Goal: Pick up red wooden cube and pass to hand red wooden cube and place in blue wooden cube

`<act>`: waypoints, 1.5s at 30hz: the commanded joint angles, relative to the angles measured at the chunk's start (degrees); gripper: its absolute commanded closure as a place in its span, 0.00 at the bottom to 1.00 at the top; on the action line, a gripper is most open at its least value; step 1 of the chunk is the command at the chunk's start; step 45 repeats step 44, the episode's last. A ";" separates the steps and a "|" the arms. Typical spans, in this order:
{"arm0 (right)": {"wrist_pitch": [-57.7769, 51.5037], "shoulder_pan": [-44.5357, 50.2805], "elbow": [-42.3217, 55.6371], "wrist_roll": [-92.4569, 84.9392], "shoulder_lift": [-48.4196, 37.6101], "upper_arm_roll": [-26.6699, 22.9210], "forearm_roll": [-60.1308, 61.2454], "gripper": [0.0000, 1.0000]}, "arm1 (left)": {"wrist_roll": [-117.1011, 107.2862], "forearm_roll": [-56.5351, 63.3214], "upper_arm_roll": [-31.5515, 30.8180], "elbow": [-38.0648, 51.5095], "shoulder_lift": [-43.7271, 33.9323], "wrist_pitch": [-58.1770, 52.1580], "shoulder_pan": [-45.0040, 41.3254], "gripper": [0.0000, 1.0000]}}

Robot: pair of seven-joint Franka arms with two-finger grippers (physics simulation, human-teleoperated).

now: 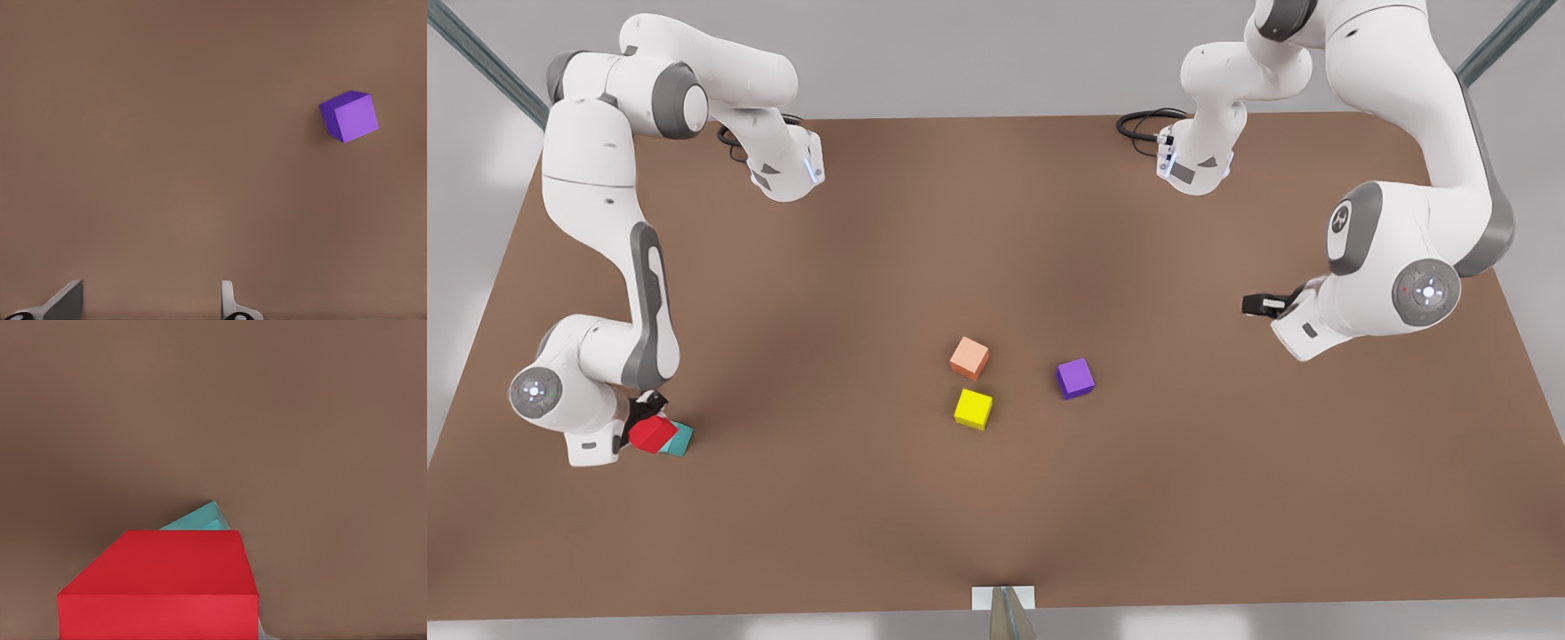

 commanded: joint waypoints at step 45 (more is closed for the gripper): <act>-54.10 -0.12 14.09 63.61 -29.61 4.29 2.47 0.00 | -2.45 -0.63 -0.01 0.45 1.12 -1.79 0.36 0.00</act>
